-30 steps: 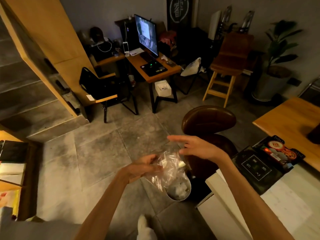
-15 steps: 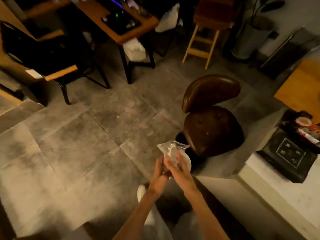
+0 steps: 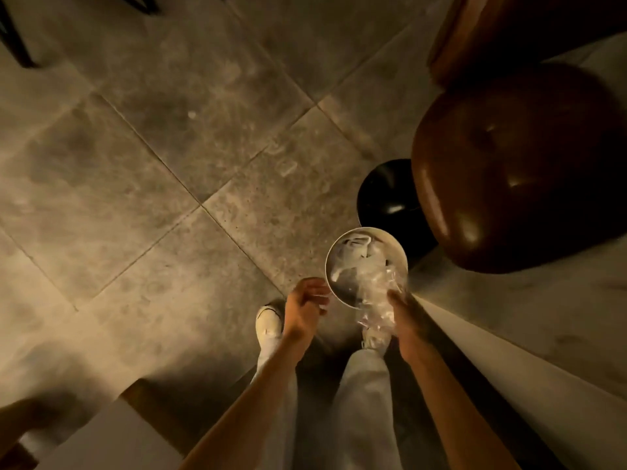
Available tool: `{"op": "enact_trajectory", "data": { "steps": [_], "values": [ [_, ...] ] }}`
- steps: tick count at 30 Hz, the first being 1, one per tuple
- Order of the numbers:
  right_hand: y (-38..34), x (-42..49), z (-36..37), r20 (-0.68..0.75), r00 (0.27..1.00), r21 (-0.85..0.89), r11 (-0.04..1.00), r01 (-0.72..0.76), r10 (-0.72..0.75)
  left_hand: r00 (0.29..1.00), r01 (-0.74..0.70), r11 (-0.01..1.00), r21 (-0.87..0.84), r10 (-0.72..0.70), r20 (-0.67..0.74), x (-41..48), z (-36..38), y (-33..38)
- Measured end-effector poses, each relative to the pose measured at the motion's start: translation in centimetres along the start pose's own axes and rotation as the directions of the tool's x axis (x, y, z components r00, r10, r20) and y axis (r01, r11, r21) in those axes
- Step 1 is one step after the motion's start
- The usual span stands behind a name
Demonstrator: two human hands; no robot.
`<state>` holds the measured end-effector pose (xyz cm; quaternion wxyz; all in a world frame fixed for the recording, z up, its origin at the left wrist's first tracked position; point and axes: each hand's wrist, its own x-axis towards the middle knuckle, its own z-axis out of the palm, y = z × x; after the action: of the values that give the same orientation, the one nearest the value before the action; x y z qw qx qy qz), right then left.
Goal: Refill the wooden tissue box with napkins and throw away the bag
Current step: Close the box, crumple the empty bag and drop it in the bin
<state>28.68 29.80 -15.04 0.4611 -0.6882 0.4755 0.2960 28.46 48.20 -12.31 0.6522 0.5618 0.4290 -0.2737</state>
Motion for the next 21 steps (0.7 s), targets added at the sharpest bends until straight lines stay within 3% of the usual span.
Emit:
{"op": "enact_trajectory", "data": {
  "steps": [2,5,7,8,10,12,15,19,21],
  "values": [
    [1.4,4.6,0.9,-0.115,0.97,-0.235,0.955,0.181,-0.212,1.0,0.019,0.994,0.11,-0.016,-0.024,4.9,1.2,-1.9],
    [3.3,11.0,2.8,-0.117,0.777,-0.542,0.695,0.472,-0.618,1.0,-0.005,0.936,0.353,0.002,0.009,12.0,2.9,-5.3],
    [4.2,14.1,4.7,-0.135,0.65,-0.697,0.538,0.474,-0.747,0.999,-0.036,0.889,0.456,0.013,0.052,15.4,4.0,-7.1],
    [4.8,15.3,5.7,-0.128,0.625,-0.763,0.479,0.434,-0.77,0.997,-0.043,0.892,0.45,0.01,0.075,16.7,4.5,-7.8],
    [6.4,17.5,7.5,-0.014,0.659,-0.859,0.347,0.378,-0.752,0.992,-0.083,0.905,0.416,0.036,0.118,18.9,5.1,-8.9],
    [8.9,19.6,9.3,0.124,0.738,-0.893,0.25,0.374,-0.663,0.979,-0.171,0.906,0.388,0.111,0.173,20.3,5.3,-9.7],
    [10.9,20.4,10.9,0.152,0.801,-0.884,0.284,0.373,-0.579,0.952,-0.273,0.886,0.376,0.193,0.236,21.3,4.9,-10.3],
    [9.1,18.7,11.5,0.032,0.732,-0.893,0.309,0.327,-0.681,0.945,-0.266,0.908,0.324,0.179,0.274,21.8,4.0,-10.2],
    [9.5,18.7,12.0,0.026,0.755,-0.892,0.326,0.313,-0.656,0.952,-0.244,0.899,0.364,0.15,0.266,21.9,3.7,-9.9]
  ]
}}
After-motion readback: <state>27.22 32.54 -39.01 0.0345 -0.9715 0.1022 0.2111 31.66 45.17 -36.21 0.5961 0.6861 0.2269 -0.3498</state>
